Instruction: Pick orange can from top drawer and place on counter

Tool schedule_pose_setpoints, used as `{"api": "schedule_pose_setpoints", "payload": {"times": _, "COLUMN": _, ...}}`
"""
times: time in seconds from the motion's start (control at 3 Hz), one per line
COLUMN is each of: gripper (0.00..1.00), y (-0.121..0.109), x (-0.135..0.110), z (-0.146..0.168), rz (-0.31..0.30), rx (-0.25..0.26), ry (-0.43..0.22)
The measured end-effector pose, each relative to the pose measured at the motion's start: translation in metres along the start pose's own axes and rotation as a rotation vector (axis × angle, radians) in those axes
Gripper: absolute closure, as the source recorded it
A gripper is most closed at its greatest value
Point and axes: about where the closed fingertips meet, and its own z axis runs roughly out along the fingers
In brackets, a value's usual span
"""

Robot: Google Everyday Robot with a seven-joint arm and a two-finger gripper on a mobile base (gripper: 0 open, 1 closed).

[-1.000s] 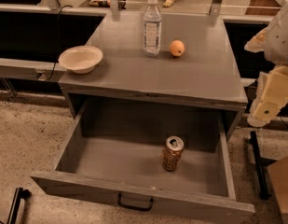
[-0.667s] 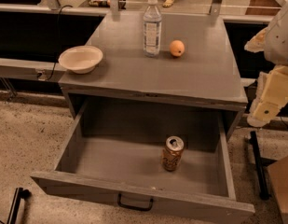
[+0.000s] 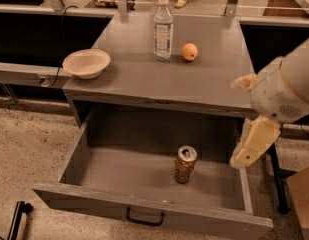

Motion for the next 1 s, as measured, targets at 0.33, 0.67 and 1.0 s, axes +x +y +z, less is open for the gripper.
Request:
{"api": "schedule_pose_setpoints", "payload": {"times": 0.33, "gripper": 0.0, "y": 0.009, "x": 0.005, "z": 0.027, "rz": 0.0, "rx": 0.003, "ry": -0.016}}
{"api": "schedule_pose_setpoints", "payload": {"times": 0.67, "gripper": 0.0, "y": 0.009, "x": 0.007, "z": 0.05, "rz": 0.025, "rx": -0.035, "ry": -0.073}}
{"api": "schedule_pose_setpoints", "payload": {"times": 1.0, "gripper": 0.0, "y": 0.018, "x": -0.001, "z": 0.098, "rz": 0.052, "rx": -0.072, "ry": -0.196}}
